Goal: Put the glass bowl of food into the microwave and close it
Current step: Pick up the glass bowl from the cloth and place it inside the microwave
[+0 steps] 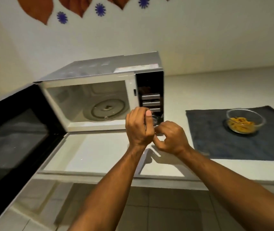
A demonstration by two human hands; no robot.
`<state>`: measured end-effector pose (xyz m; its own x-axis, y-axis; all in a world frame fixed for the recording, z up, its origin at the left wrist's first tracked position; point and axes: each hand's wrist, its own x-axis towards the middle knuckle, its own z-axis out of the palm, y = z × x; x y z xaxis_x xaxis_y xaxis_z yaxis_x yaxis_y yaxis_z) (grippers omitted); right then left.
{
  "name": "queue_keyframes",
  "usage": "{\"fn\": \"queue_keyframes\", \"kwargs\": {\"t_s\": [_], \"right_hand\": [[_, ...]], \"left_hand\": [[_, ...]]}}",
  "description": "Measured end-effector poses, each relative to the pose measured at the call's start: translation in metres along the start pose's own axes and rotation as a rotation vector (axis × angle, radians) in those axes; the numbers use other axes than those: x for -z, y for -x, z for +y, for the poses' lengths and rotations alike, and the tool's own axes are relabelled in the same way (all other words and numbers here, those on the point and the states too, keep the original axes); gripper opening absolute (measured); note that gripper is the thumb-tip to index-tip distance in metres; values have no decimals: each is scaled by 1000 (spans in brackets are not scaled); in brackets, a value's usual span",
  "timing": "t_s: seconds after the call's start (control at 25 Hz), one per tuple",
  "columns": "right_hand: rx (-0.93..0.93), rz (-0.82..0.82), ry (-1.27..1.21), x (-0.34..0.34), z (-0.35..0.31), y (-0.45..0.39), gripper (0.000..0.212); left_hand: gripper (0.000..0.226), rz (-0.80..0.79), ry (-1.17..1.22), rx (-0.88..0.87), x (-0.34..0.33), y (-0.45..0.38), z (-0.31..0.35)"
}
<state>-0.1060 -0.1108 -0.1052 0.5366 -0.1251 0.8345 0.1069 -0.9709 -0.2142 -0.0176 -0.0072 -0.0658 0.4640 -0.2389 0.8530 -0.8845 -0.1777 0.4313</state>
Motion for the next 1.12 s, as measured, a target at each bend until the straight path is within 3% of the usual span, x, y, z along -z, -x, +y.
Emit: {"fn": "queue_keyframes", "kwargs": {"t_s": [0.2, 0.32, 0.6, 0.72, 0.88, 0.96, 1.12], "right_hand": [[-168, 116, 266, 61, 62, 24, 25], [-316, 133, 379, 91, 91, 37, 39], [-731, 188, 479, 147, 149, 53, 62], [-981, 288, 361, 161, 170, 55, 64], [-1389, 493, -73, 169, 196, 53, 57], [-1477, 564, -232, 167, 206, 51, 51], [-1499, 538, -302, 157, 215, 46, 50]], "left_hand": [[36, -108, 178, -34, -70, 17, 46], [44, -135, 215, 8, -106, 22, 68], [58, -427, 312, 327, -183, 36, 118], [66, -512, 371, 442, -208, 37, 130], [70, -615, 407, 613, -238, 35, 142], [73, -663, 445, 698, -248, 33, 147], [68, -688, 535, 844, -261, 35, 155]]}}
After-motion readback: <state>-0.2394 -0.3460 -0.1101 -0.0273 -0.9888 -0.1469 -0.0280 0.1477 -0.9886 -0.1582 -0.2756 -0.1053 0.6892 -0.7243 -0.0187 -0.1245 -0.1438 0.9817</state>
